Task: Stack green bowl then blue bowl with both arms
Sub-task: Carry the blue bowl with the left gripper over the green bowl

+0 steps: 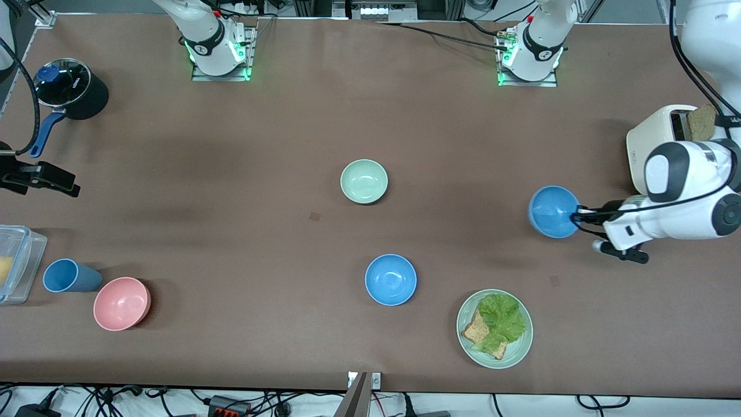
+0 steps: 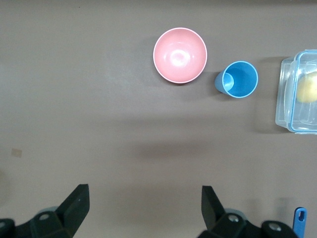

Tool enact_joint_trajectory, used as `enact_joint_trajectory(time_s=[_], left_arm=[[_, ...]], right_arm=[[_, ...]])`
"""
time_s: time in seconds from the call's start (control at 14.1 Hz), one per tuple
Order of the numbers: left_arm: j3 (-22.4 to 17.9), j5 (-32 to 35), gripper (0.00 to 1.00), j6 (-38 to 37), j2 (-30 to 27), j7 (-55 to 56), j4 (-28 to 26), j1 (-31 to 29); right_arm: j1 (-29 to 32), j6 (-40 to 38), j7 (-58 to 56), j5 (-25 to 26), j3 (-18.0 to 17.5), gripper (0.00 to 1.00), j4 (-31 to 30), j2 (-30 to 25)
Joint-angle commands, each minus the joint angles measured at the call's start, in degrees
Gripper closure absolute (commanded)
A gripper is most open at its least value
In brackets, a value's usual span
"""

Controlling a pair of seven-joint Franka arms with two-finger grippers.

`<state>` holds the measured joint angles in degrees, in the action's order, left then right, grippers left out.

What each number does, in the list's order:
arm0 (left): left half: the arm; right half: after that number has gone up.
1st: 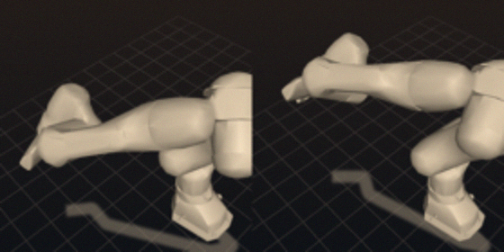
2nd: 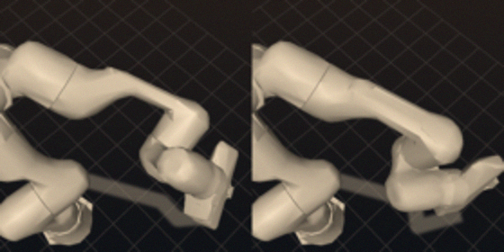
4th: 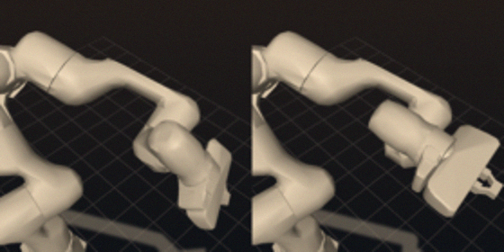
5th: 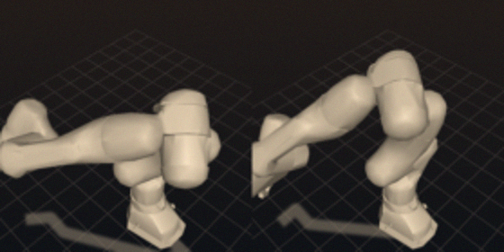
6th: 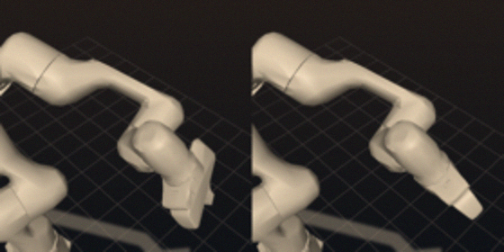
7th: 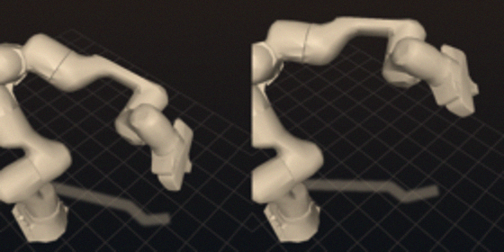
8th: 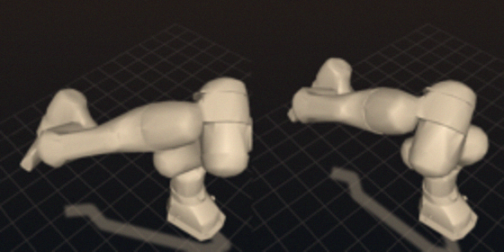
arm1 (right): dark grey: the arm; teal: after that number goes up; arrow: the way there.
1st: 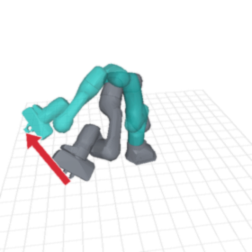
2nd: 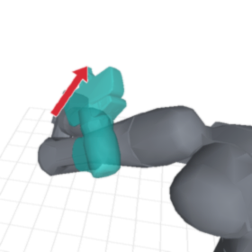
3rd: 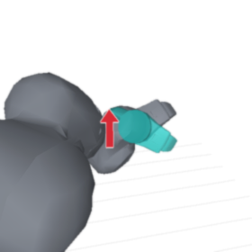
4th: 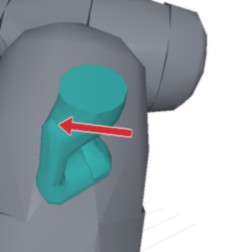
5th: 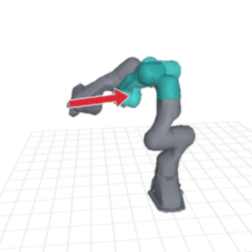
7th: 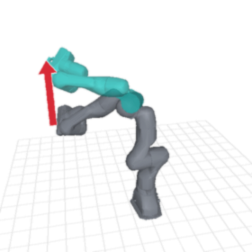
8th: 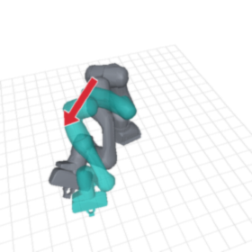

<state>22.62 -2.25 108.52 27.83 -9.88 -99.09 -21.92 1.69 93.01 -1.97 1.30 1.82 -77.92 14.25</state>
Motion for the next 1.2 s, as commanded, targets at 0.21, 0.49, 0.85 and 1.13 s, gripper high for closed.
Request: enact_joint_trajectory(time_s=[0.21,0.49,0.85,1.13], left_arm=[[15.1,-1.4,1.0,-0.8,-2.6,24.3,-1.1,-0.2],[19.0,-0.7,1.0,5.9,-2.3,44.1,-2.7,6.3],[19.0,-0.6,1.0,20.1,-1.5,64.6,-7.5,14.6],[18.6,-0.6,1.0,25.0,-0.5,72.1,-8.5,18.8]], right_arm=[[-0.2,3.3,-0.6,-0.1,-0.1,0.0,-11.3,-7.8],[-0.1,9.7,-0.6,0.0,-0.2,0.0,-21.7,-13.8],[-0.2,9.8,-0.8,0.1,-0.6,0.0,-21.8,-13.9],[-0.4,10.2,-0.8,0.2,-0.8,0.0,-21.7,-13.9]])
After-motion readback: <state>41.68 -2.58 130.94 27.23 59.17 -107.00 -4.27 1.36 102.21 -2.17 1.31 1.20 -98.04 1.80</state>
